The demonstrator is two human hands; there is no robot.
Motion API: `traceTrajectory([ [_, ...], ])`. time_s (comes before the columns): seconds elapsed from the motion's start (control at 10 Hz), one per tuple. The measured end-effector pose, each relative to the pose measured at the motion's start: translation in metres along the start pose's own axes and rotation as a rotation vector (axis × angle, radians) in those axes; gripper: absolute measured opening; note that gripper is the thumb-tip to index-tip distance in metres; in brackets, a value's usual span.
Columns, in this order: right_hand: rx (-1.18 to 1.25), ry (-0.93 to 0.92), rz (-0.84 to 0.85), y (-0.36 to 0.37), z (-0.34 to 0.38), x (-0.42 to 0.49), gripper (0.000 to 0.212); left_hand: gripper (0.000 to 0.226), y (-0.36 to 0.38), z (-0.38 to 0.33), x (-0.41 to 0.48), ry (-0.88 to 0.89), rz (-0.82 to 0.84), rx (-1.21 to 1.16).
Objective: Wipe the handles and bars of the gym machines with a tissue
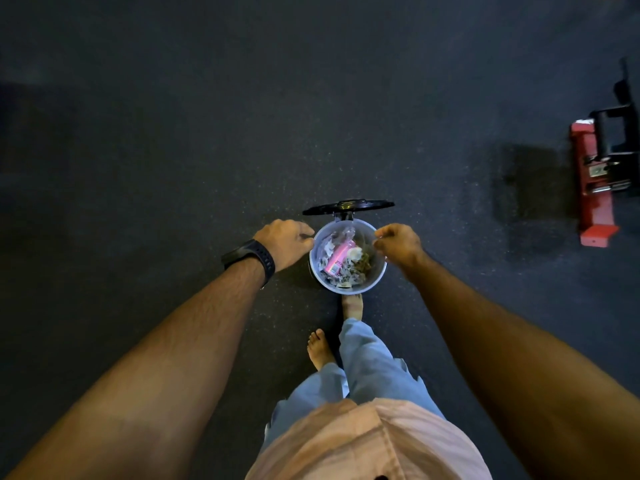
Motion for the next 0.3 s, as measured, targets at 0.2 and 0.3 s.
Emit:
traceTrajectory([
  [0.2, 0.002, -0.001, -0.029, -0.0036, 0.004, -0.0042, 0.008, 0.036, -0.0004, -0.0029, -0.0008, 0.0, -0.019, -0.016],
  [0.3, 0.037, 0.002, -0.026, -0.0056, 0.0052, -0.0079, 0.006, 0.036, 0.0003, -0.0033, -0.0014, -0.014, -0.022, -0.037],
])
Point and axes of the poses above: each hand's wrist, its own x-axis towards the middle knuckle, its own y-axis out of the palm, z = x × y, the point moved 3 cm from there along x, towards the middle knuckle, and after that the axes turned 7 degrees about y, right-handed, at the moved point
